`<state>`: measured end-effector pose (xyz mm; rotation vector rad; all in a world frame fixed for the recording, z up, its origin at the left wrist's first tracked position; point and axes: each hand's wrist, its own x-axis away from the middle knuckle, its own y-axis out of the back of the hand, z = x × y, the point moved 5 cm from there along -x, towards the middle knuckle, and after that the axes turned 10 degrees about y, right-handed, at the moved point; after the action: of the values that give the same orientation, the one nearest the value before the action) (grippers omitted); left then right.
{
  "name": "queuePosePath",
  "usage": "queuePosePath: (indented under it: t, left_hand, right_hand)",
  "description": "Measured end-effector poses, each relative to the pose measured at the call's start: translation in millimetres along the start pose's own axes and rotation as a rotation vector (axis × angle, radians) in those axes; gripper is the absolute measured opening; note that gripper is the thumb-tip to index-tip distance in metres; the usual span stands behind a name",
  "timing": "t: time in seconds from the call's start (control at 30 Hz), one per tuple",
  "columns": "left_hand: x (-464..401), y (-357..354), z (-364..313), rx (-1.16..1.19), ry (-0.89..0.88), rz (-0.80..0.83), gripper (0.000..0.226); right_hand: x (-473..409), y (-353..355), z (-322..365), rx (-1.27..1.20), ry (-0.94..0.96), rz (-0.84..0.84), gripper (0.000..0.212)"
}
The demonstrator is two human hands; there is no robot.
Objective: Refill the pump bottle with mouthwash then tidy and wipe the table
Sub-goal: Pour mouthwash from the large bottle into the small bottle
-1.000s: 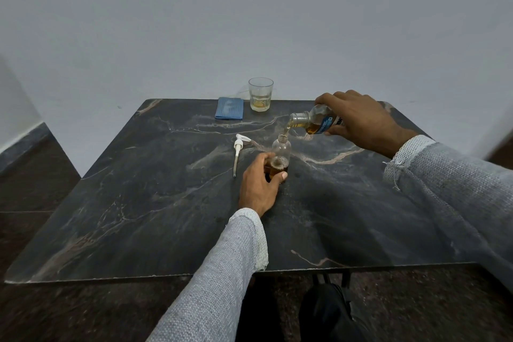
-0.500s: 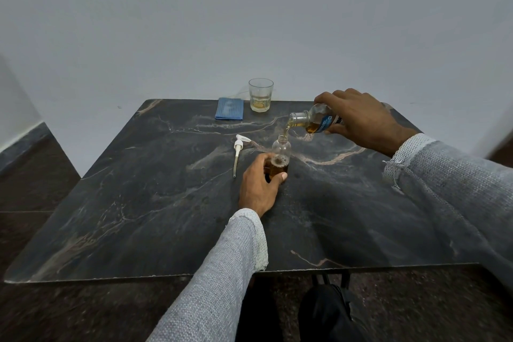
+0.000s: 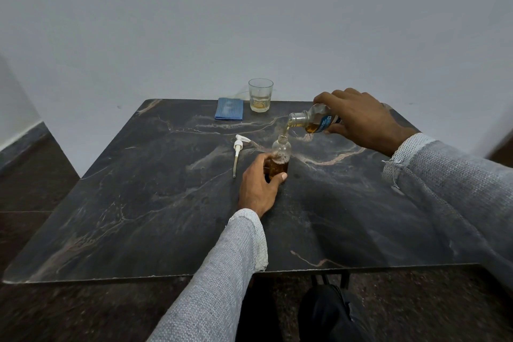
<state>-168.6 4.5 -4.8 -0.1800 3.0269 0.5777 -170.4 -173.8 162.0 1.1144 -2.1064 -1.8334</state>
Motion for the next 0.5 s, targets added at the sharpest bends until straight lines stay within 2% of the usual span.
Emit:
queuePosePath:
  t: [0.5]
  left_hand:
    - [-0.7, -0.6, 0.1, -0.006, 0.022, 0.024, 0.054]
  right_hand:
    - [-1.9, 3.8, 1.8, 0.001, -0.011, 0.022, 0.057]
